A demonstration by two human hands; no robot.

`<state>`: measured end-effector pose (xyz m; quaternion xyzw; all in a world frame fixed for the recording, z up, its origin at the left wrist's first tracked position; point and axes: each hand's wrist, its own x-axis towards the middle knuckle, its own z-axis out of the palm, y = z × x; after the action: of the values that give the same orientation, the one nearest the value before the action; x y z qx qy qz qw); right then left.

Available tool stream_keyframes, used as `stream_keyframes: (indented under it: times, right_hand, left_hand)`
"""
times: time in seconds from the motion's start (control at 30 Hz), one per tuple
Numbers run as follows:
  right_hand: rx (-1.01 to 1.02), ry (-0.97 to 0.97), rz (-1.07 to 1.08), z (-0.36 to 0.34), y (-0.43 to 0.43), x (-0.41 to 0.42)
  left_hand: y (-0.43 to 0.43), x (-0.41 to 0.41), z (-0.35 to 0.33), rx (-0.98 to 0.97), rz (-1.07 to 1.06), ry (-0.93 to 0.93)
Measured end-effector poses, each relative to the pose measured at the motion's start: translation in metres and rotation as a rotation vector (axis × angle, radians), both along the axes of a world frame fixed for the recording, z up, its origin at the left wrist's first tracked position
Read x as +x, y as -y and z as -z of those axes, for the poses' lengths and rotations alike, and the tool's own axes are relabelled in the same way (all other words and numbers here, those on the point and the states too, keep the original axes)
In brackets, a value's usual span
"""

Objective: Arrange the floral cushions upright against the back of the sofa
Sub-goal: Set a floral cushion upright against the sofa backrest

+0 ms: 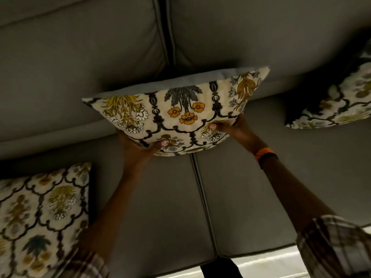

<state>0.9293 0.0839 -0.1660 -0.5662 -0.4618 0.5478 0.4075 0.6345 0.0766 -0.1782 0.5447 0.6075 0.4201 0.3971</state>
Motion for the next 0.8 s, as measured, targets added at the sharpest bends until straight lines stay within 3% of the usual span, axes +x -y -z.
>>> stream_keyframes:
  times: [0.3, 0.43, 0.53, 0.67, 0.8]
  right_hand:
    - [-0.017, 0.113, 0.243, 0.011, 0.021, -0.026]
    - [0.074, 0.291, 0.575, 0.017, 0.059, -0.071]
    - [0.133, 0.418, 0.755, 0.022, 0.101, -0.148]
    - [-0.050, 0.536, 0.539, 0.040, 0.137, -0.286]
    - [-0.284, 0.446, 0.213, 0.066, 0.153, -0.426]
  left_hand:
    - [-0.006, -0.014, 0.006, -0.045, 0.009, 0.045]
    - [0.007, -0.047, 0.013, -0.143, 0.049, -0.005]
    - [0.030, -0.094, 0.012, -0.170, 0.021, -0.146]
    - [0.069, -0.184, 0.001, -0.089, 0.079, -0.393]
    - [0.101, -0.319, 0.009, -0.082, -0.073, -0.588]
